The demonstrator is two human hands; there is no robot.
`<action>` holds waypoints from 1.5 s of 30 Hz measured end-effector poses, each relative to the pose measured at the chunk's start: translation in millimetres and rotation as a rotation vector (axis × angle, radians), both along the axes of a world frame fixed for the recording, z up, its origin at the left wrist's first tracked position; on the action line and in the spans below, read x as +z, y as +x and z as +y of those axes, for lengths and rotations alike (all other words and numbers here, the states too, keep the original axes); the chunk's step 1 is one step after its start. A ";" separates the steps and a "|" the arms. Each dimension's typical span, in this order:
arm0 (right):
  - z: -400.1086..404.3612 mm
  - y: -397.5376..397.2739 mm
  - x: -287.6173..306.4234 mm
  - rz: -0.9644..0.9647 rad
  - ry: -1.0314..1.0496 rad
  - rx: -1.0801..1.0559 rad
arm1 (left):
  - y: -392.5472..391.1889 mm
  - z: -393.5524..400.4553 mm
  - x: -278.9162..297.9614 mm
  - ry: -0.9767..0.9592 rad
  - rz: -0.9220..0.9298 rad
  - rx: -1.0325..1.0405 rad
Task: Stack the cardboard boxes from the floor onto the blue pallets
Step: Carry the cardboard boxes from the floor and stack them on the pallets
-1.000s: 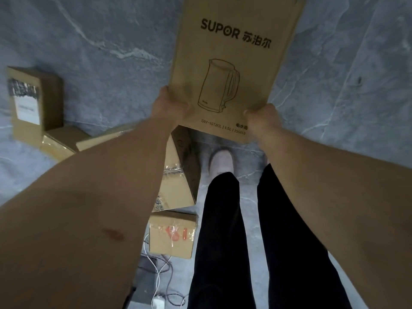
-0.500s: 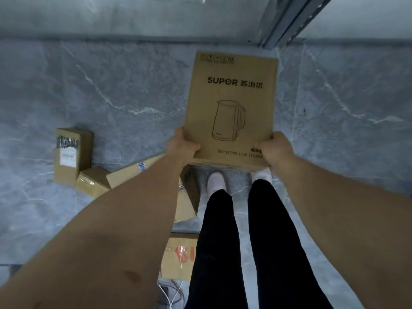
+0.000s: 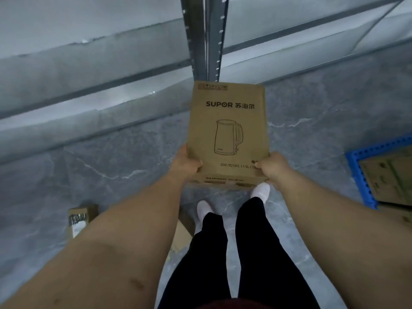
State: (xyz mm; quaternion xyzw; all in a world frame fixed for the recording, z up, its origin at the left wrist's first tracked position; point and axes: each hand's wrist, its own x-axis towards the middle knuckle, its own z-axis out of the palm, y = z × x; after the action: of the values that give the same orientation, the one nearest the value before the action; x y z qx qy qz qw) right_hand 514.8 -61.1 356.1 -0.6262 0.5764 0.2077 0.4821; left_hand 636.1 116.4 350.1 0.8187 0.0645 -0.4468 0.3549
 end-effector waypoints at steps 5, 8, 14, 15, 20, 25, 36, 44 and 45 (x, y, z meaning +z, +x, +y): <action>-37.8 -38.4 48.0 -0.047 -0.075 -0.105 | -11.6 -58.9 51.6 -0.017 -0.025 -0.205; -66.3 -64.5 70.9 -0.074 -0.122 -0.183 | -24.9 -101.4 75.1 -0.052 -0.036 -0.287; -134.3 -124.4 109.3 -0.126 -0.231 -0.370 | -61.1 -199.2 115.6 -0.151 -0.102 -0.476; -147.2 -135.1 115.1 -0.128 -0.248 -0.401 | -67.9 -218.5 121.5 -0.161 -0.109 -0.513; -211.7 -186.7 138.4 -0.151 -0.318 -0.513 | -104.7 -312.5 152.7 -0.203 -0.157 -0.649; -280.5 -230.8 154.0 -0.158 -0.371 -0.583 | -140.9 -394.0 171.2 -0.224 -0.183 -0.735; -405.6 -279.9 149.1 -0.181 -0.398 -0.847 | -182.4 -568.4 171.4 -0.277 -0.190 -0.954; -484.7 -325.7 155.5 -0.195 -0.420 -1.080 | -233.2 -690.5 172.6 -0.328 -0.146 -1.097; -494.0 -335.1 154.9 -0.208 -0.429 -1.105 | -243.4 -704.4 171.8 -0.335 -0.152 -1.110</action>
State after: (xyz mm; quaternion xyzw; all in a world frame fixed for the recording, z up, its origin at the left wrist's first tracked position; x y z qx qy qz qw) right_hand 179.7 -555.0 511.1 -0.3342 0.7955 -0.2568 0.4354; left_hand 392.7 -588.1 521.9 0.6925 -0.4713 -0.5099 0.1960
